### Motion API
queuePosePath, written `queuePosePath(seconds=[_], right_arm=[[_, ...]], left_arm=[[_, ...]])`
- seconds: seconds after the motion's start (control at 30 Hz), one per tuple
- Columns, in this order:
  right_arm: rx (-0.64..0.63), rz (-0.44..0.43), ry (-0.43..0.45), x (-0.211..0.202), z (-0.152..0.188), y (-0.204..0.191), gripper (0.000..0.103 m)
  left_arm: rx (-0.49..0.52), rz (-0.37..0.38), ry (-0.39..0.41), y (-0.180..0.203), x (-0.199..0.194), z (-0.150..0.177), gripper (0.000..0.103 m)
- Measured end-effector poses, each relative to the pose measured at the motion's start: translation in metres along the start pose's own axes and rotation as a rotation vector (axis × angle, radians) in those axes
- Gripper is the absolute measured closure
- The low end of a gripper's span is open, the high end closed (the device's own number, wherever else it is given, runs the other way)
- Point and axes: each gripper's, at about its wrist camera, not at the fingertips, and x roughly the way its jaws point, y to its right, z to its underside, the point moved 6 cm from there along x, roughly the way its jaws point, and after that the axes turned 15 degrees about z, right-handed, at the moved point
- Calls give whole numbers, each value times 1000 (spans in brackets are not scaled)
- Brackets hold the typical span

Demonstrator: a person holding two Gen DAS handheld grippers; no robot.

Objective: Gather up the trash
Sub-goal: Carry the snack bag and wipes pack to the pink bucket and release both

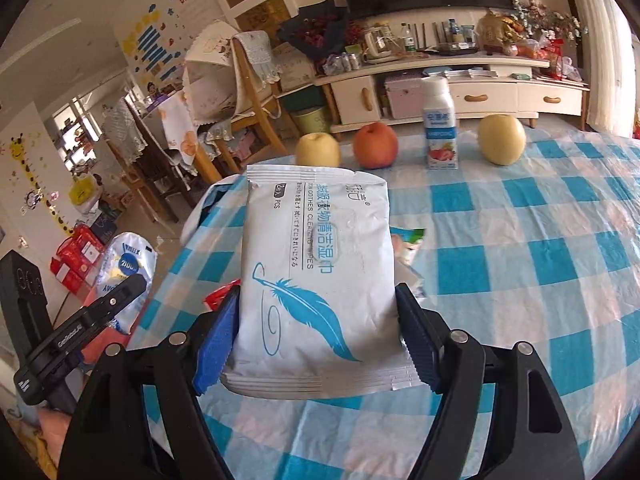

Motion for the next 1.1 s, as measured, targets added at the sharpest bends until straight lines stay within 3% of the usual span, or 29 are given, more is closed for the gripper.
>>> queuePosePath(seconds=[0.33, 0.47, 0.67, 0.9, 0.97, 1.1], right_arm=[[-186, -239, -51, 2, 1, -160, 28], [-251, -344, -86, 4, 3, -229, 28], [-377, -435, -115, 10, 5, -323, 28], [-474, -505, -162, 27, 19, -399, 29], [-500, -516, -163, 32, 21, -417, 51], [-519, -483, -177, 51, 19, -435, 50]], left_arm=[[-216, -216, 262, -90, -75, -36, 77], [-325, -321, 355, -130, -107, -40, 77], [-466, -501, 477, -181, -156, -38, 77], [-620, -587, 522, -218, -182, -29, 77], [-646, -599, 514, -226, -183, -27, 77], [-697, -605, 502, -242, -185, -21, 75]])
